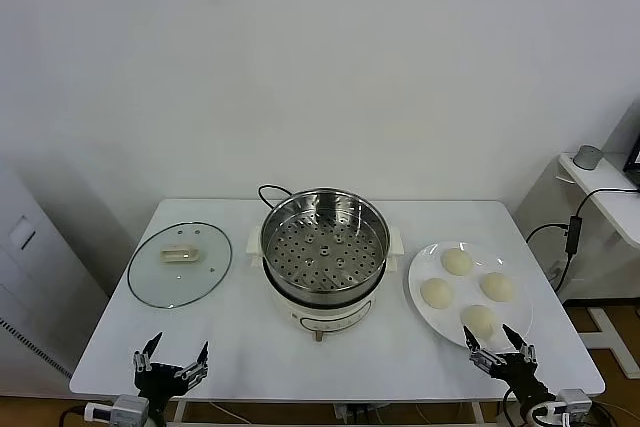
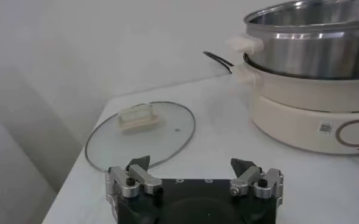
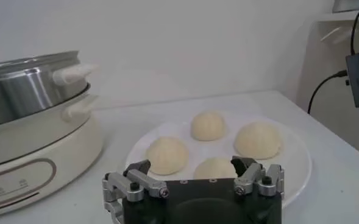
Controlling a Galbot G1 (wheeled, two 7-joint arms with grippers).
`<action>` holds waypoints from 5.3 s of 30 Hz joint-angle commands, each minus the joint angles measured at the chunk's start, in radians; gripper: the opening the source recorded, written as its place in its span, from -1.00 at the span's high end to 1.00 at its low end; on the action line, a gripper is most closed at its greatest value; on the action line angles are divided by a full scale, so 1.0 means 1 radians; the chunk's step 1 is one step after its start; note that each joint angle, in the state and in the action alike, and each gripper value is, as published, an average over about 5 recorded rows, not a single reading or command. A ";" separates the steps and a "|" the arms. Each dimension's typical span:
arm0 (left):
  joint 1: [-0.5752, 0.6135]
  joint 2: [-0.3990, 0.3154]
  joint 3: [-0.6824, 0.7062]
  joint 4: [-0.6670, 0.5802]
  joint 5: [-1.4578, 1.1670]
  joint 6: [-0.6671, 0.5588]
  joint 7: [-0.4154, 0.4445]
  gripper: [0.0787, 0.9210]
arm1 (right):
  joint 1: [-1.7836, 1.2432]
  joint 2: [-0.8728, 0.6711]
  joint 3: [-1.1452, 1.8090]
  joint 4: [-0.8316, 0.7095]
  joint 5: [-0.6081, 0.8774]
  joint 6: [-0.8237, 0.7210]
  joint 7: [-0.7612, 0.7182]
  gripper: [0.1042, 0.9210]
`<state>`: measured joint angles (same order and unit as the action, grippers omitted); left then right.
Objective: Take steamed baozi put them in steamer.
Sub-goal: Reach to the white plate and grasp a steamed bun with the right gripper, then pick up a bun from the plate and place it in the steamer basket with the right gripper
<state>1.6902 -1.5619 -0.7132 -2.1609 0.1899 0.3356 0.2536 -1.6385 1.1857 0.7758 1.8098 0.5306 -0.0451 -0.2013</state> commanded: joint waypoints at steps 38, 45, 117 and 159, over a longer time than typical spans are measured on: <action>0.019 -0.051 0.053 -0.048 0.065 -0.021 -0.024 -0.77 | 1.541 -0.700 -1.010 -0.465 -0.983 0.012 -1.118 -0.76; 0.027 -0.059 0.042 -0.051 0.062 -0.028 -0.025 -0.77 | 1.498 -0.552 -1.015 -0.615 -1.091 0.052 -1.058 -0.76; 0.034 -0.064 0.009 -0.032 0.059 -0.026 -0.015 -0.77 | 1.331 -0.231 -0.801 -0.919 -1.216 0.052 -0.896 -0.55; 0.023 -0.076 0.076 -0.056 0.081 -0.028 -0.045 -0.77 | 2.024 -0.231 -1.457 -0.924 -0.508 0.035 -1.148 -0.01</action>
<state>1.7151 -1.6090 -0.6433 -2.2099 0.2680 0.3084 0.2171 0.0501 0.8860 -0.3896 0.9776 -0.2867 -0.0743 -1.2344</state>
